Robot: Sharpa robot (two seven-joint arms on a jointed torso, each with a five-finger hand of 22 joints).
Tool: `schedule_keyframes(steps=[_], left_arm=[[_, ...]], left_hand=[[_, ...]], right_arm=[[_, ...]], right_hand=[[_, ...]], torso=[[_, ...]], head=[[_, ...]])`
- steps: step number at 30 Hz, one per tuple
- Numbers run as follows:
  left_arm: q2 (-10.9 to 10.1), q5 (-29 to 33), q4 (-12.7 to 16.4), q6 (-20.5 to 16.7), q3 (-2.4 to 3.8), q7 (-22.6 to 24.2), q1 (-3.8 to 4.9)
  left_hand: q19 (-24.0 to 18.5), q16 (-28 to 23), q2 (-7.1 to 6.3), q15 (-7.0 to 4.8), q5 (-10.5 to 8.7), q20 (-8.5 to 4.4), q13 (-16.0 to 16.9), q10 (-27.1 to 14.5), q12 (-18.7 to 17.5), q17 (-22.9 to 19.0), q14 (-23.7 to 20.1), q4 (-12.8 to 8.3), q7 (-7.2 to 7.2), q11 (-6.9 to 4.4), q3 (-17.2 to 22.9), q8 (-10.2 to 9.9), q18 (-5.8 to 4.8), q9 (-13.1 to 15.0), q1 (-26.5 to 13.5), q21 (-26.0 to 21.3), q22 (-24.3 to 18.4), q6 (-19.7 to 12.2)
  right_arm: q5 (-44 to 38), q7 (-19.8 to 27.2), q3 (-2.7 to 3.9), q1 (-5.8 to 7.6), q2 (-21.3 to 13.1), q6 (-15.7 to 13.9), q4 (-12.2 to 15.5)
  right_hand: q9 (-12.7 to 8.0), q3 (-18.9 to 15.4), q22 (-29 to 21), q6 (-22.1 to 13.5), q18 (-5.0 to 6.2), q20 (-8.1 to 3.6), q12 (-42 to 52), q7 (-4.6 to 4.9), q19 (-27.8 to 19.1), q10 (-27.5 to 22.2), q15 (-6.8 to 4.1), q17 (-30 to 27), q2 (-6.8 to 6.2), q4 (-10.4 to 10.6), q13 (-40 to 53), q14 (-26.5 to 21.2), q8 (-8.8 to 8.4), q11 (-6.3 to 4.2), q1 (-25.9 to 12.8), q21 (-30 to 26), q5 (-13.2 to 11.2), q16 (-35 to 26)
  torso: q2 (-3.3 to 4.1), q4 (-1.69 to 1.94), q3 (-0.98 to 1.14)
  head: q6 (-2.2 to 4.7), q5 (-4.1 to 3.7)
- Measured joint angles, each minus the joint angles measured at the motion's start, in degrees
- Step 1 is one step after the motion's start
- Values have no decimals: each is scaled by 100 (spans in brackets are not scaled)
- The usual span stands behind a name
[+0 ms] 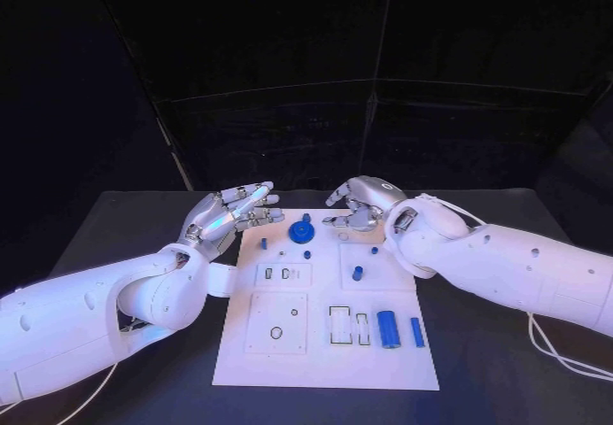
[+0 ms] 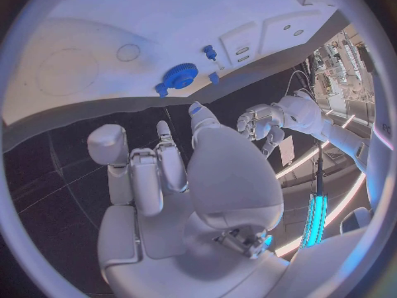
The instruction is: Assemble the parts on the task board
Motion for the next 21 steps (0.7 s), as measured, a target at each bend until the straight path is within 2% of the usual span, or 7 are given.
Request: schedule_keyframes(steps=[5, 8, 11, 13, 16, 21], left_arm=[[-26, 0, -6, -2, -1, 0, 0], [-24, 0, -19, -3, -1, 0, 0], [-3, 0, -48, -3, -1, 0, 0], [15, 0, -66, -3, -1, 0, 0], [46, 0, -101, -2, 0, 0, 0], [90, 0, -165, -1, 0, 0, 0]], left_hand=[[0, 0, 0, 0, 0, 0, 0, 0, 0, 0, 0, 0, 0, 0, 0, 0, 0, 0, 0, 0, 0, 0], [0, 0, 0, 0, 0, 0, 0, 0, 0, 0, 0, 0, -21, 0, 0, 0, 0, 0, 0, 0, 0, 21], [0, 0, 0, 0, 0, 0, 0, 0, 0, 0, 0, 0, -21, 0, 0, 0, 0, 0, 0, 0, 0, 20], [0, 0, 0, 0, 0, 0, 0, 0, 0, 0, 0, 0, -21, 0, 0, 0, 0, 0, 0, 0, 0, 21], [0, 0, 0, 0, 0, 0, 0, 0, 0, 1, 0, 0, -20, 0, 0, 0, 0, 0, 0, 0, 1, 21], [0, 0, 0, 0, 0, 0, 0, 0, 0, 1, 0, 0, 1, 0, 0, 1, 0, 0, 0, 0, -5, 42]], right_arm=[[602, 334, -2, 4, -674, -56, 256], [935, 563, -2, 4, -1008, -28, 264], [1185, 784, -3, 4, -1213, 7, 213], [1293, 897, -4, 3, -1274, 27, 158], [1426, 1062, -5, -17, -1318, 63, 30], [1562, 1250, -5, -122, -1312, 139, -194]], right_hand=[[0, 33, -74, 20, 0, 0, 0, -20, 0, 0, 0, 0, -33, -239, 0, 0, 0, 0, 307, 0, -207, -1], [-6, 26, -95, 20, 0, -15, 0, -20, -14, -1, 0, 0, -101, -370, 0, 0, 0, 0, 415, -4, -194, -1], [-8, 25, -111, 20, 0, -22, 0, -20, -22, -1, 0, -1, -113, -434, 0, 0, 0, 0, 476, -25, -154, -1], [-8, 16, -120, 20, 0, -22, 0, -20, -22, -1, 0, -1, -121, -443, 0, 0, 0, 0, 483, -25, -154, -1], [-8, 16, -126, 20, 0, -22, -23, -20, -22, -1, 0, -1, -144, -488, 0, 0, 0, 0, 507, -25, -154, -2], [-13, 19, -126, 20, 0, -22, -23, -20, -22, -1, 0, -1, -139, -522, 0, 0, 0, 0, 545, -25, -154, -2]], torso=[[-15, -26, 3], [-31, -53, 10], [-41, -79, 24], [-43, -90, 38], [-46, -96, 47], [-46, -90, 46]], head=[[20, -31], [38, -62], [54, -97], [65, -115], [75, -139], [76, -185]])
